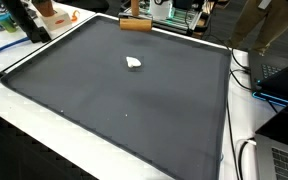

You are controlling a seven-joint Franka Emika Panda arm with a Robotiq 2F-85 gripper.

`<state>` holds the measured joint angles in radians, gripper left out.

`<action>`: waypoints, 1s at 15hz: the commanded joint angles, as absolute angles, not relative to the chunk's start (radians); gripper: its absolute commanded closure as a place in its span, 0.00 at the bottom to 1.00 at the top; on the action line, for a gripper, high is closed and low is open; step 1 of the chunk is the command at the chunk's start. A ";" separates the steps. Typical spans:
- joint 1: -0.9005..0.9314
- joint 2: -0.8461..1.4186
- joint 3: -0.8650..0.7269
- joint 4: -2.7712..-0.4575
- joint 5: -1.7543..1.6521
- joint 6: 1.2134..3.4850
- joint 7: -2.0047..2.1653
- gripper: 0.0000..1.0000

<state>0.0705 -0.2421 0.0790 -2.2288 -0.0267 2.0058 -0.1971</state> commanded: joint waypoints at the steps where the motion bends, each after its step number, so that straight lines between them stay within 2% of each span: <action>1: 0.089 -0.225 0.067 -2.227 -0.004 2.031 -0.239 0.77; 5: 0.107 -0.172 0.090 -2.256 -0.096 2.226 -0.329 0.77; 11: 0.132 -0.105 0.088 -2.243 -0.115 2.205 -0.596 0.77; 13: 0.125 -0.099 0.095 -2.246 -0.120 2.218 -0.545 0.77; 14: 0.124 -0.094 0.095 -2.247 -0.119 2.218 -0.553 0.52; 15: 0.124 -0.092 0.095 -2.246 -0.120 2.218 -0.552 0.52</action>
<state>0.1207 -0.0917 0.0979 -2.2485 -0.1194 2.2207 -0.5521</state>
